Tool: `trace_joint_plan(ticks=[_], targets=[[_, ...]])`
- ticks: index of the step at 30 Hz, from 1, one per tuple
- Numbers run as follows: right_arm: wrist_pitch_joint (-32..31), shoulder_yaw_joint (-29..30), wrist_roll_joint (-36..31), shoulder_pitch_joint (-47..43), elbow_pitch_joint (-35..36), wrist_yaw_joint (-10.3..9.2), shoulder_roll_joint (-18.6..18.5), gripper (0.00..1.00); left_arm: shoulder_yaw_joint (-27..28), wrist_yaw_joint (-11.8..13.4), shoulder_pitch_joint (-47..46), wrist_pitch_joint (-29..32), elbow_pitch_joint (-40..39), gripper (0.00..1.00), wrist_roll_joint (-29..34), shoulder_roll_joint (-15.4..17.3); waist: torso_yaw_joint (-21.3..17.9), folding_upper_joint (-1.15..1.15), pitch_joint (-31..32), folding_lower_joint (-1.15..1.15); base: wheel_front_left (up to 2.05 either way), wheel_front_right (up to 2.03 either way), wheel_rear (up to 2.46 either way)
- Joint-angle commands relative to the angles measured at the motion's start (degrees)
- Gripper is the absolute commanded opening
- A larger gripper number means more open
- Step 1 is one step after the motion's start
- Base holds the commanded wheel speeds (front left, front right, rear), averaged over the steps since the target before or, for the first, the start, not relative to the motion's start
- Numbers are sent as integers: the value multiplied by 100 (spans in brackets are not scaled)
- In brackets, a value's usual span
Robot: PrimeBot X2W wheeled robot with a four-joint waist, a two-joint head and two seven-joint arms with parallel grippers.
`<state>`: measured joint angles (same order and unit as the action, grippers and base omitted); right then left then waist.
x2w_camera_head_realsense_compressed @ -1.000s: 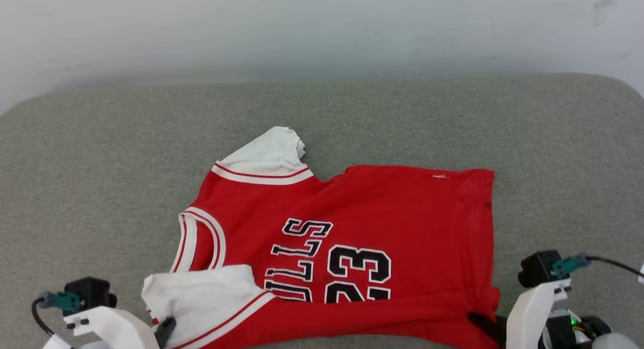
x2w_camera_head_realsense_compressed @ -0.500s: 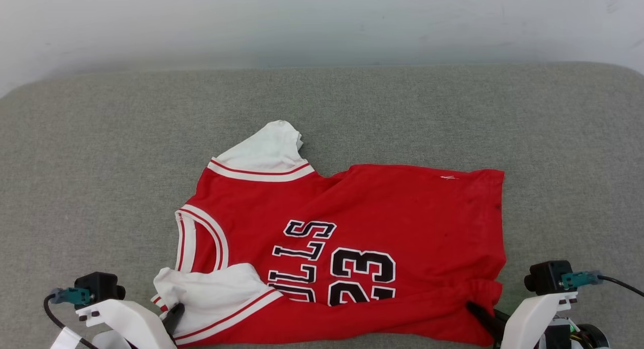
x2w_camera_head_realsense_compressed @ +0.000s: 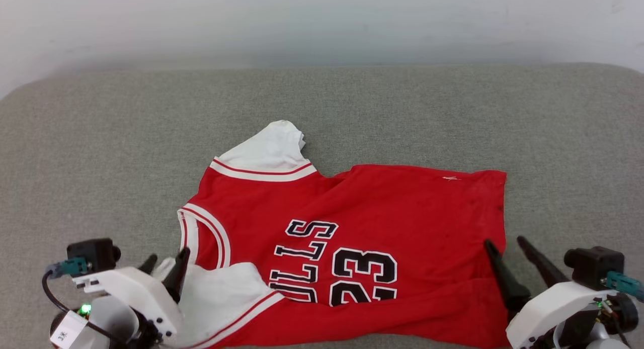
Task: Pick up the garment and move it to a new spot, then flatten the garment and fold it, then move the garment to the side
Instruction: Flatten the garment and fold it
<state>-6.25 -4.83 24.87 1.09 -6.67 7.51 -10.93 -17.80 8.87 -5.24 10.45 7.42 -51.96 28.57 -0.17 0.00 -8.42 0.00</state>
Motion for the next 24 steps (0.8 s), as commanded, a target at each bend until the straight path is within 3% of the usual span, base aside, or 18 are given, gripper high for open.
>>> trace_joint_plan(ticks=[1,7,12,19,24], targets=[[200,147,-250,32,94,-4,114,100,5,53,-172,-167,-31,100,155,-8,-26,0,37,0,0,0,0],[520,532,-722,206,403,-4,395,100,-139,69,-748,-472,66,100,564,-105,-163,0,-11,0,0,0,0],[581,649,-856,404,649,-4,502,100,-272,-69,-1510,-427,333,100,768,-127,-395,0,-263,0,0,0,0],[632,570,-798,705,713,-4,589,100,-426,-417,-2775,269,1082,100,740,-39,-794,0,-667,0,0,0,0],[737,411,-745,896,647,-4,663,100,-606,-717,-3601,1190,1643,100,634,152,-1114,0,-960,0,0,0,0]])
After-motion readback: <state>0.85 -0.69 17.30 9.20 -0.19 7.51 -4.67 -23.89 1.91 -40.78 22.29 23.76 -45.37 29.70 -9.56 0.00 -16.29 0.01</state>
